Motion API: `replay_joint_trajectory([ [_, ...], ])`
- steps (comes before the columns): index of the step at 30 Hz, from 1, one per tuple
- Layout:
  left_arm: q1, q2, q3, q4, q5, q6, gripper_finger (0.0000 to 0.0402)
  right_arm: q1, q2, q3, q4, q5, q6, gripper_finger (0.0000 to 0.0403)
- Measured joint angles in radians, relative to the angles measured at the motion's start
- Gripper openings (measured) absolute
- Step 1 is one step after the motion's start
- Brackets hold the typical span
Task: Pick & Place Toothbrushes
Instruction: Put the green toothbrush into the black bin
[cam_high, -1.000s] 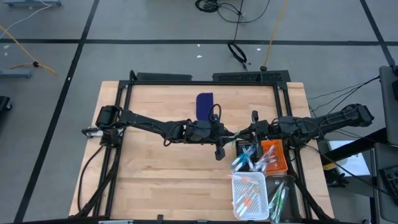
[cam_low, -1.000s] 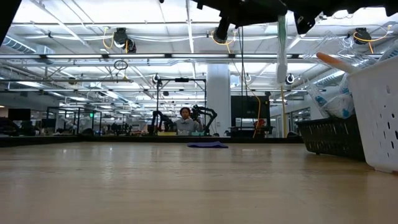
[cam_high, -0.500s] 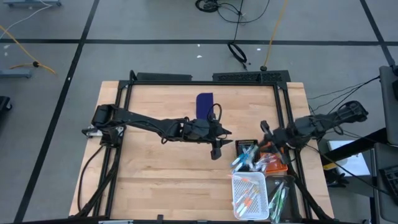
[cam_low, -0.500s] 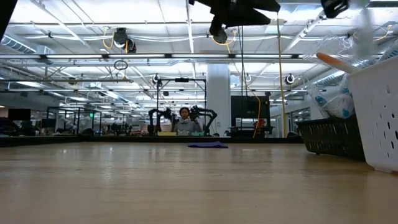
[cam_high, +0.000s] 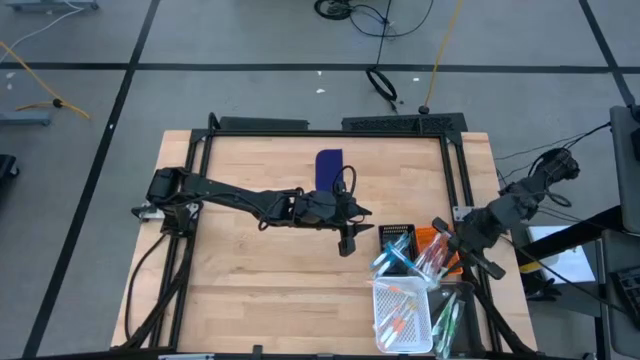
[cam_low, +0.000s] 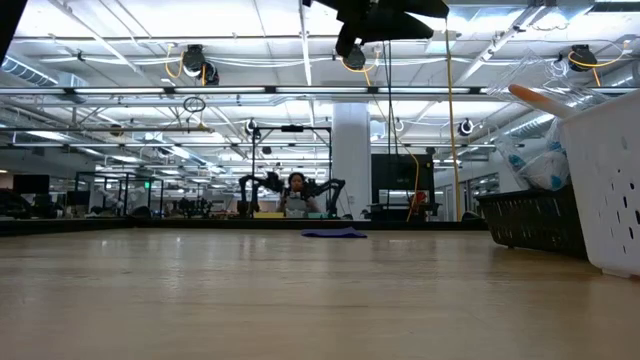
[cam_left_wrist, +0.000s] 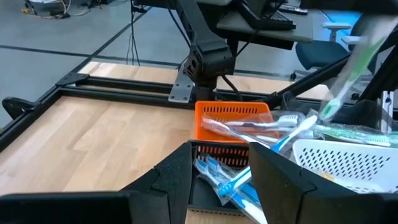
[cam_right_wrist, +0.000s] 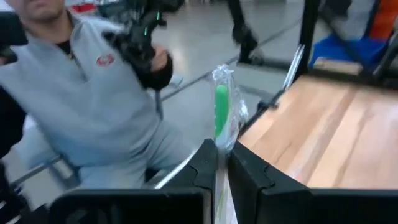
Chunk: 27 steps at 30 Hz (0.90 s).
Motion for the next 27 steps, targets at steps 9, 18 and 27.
replay_joint_trajectory([
  [9, 0.005, 0.0, 0.0, 0.0, 0.0, -0.014, 0.0161, 0.077, 0.0, 0.057, -0.082, 0.103, -0.022, 0.0013],
  [18, 0.011, 0.0, 0.0, 0.001, -0.001, -0.021, 0.0161, 0.199, 0.077, 0.057, -0.128, 0.072, 0.154, 0.0013],
  [27, 0.011, 0.0, 0.0, 0.001, -0.001, -0.023, 0.0161, 0.321, 0.205, 0.056, -0.179, 0.145, 0.22, 0.0014],
])
